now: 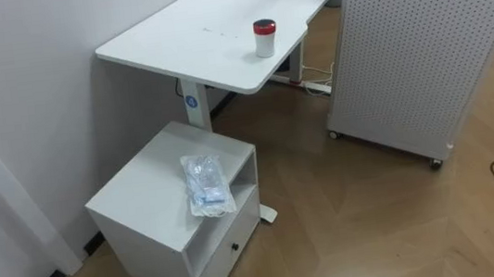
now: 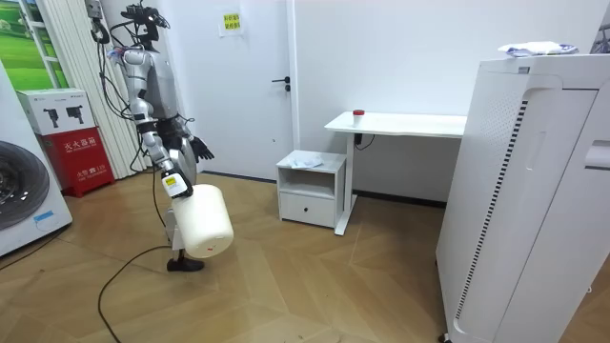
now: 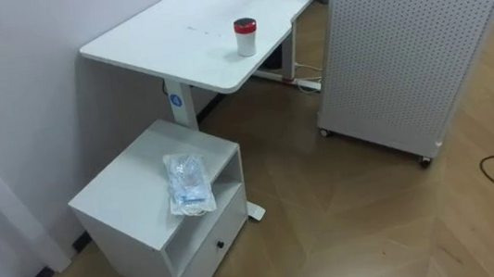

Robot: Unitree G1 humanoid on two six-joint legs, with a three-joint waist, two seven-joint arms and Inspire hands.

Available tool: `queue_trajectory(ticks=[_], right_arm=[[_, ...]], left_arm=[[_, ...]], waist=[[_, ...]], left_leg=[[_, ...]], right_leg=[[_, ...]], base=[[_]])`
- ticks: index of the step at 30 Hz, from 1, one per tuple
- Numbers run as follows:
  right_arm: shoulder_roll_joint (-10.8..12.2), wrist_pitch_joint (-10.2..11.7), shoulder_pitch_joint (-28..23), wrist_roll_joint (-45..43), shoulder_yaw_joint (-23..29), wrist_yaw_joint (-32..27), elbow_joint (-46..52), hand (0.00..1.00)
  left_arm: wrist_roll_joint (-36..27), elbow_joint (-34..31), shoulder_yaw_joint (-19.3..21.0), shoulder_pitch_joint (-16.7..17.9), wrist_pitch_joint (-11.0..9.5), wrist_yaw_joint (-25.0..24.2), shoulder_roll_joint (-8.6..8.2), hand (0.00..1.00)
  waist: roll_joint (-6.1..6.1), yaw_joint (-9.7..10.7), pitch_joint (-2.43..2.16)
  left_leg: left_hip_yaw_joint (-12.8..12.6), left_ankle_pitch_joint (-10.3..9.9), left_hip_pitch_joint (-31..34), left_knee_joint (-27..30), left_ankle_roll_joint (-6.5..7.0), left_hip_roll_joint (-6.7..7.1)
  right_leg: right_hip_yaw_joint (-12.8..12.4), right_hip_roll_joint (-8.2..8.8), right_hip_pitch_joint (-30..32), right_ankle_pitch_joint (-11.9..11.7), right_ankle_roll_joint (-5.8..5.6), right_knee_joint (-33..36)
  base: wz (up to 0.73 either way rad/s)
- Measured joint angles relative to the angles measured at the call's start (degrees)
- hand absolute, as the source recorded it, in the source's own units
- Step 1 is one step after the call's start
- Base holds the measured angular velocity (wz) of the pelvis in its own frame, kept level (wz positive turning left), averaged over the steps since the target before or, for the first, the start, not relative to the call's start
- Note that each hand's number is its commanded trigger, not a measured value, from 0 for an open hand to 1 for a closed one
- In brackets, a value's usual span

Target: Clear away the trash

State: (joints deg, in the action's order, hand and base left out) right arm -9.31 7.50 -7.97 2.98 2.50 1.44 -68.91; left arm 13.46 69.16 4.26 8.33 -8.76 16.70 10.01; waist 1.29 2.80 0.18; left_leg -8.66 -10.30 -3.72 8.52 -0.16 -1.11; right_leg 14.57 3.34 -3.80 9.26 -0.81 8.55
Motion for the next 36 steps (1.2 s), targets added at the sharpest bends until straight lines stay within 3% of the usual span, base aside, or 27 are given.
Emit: queue_trajectory(ticks=[20, 26, 29, 31, 33, 36], right_arm=[[0.09, -0.10, 0.38, -0.55, 0.02, 0.00, -0.05, 1.00], [0.51, -0.08, -0.14, -0.67, 1.08, -0.99, -0.61, 1.00], [0.69, -0.12, 0.04, -1.38, 1.20, -1.74, -1.01, 1.00], [0.70, -0.53, 0.05, -3.50, 1.38, -2.10, -1.27, 1.00], [0.71, -1.36, 0.53, -4.77, 1.16, -2.16, -1.28, 1.00], [0.44, -1.23, 0.69, -4.66, 1.06, -2.35, -1.19, 1.00]], left_arm=[[0.82, 0.00, 0.24, 0.01, 0.15, -0.57, 0.00, 0.00], [2.10, 0.65, 1.20, 0.19, 0.44, -1.07, -0.07, 0.00], [2.61, 2.85, 1.31, 0.14, 1.67, -0.87, -0.02, 0.00], [4.44, 2.92, 1.47, 0.12, 3.37, -0.88, -0.02, 0.00], [5.24, 2.78, 1.56, -0.01, 4.69, -0.94, 0.06, 0.00], [6.24, 2.80, 1.26, 0.29, 6.38, -1.19, -0.08, 0.00]], waist=[[0.33, -0.16, -0.02], [0.28, 0.01, -0.05], [-0.01, -0.03, 0.15], [-0.11, -0.01, 0.31], [0.67, -0.35, 0.52], [0.14, -0.43, 0.61]], left_leg=[[0.02, -0.07, 0.12, 0.08, 0.11, 0.04], [1.45, -0.79, 1.03, 1.71, 0.08, 0.13], [2.32, -3.03, 2.43, 6.00, -0.12, -0.36], [2.34, -5.99, 5.53, 12.82, -0.55, -1.39], [0.56, -6.71, 8.49, 18.86, -0.77, -2.22], [-1.32, -6.69, 11.12, 25.37, -0.79, -4.26]], right_leg=[[0.02, 0.03, 0.03, 0.08, -0.08, 0.00], [2.08, 0.43, -0.32, 1.04, -0.17, 0.81], [2.85, 0.50, 0.02, 3.11, 0.09, 3.60], [3.52, 0.71, 2.08, 6.29, 0.33, 8.49], [3.67, 1.65, 4.24, 8.80, 0.69, 12.71], [4.12, 1.09, 3.87, 9.75, 1.75, 13.39]], base=[[0.00], [0.15], [0.15], [0.27], [0.14], [0.03]])
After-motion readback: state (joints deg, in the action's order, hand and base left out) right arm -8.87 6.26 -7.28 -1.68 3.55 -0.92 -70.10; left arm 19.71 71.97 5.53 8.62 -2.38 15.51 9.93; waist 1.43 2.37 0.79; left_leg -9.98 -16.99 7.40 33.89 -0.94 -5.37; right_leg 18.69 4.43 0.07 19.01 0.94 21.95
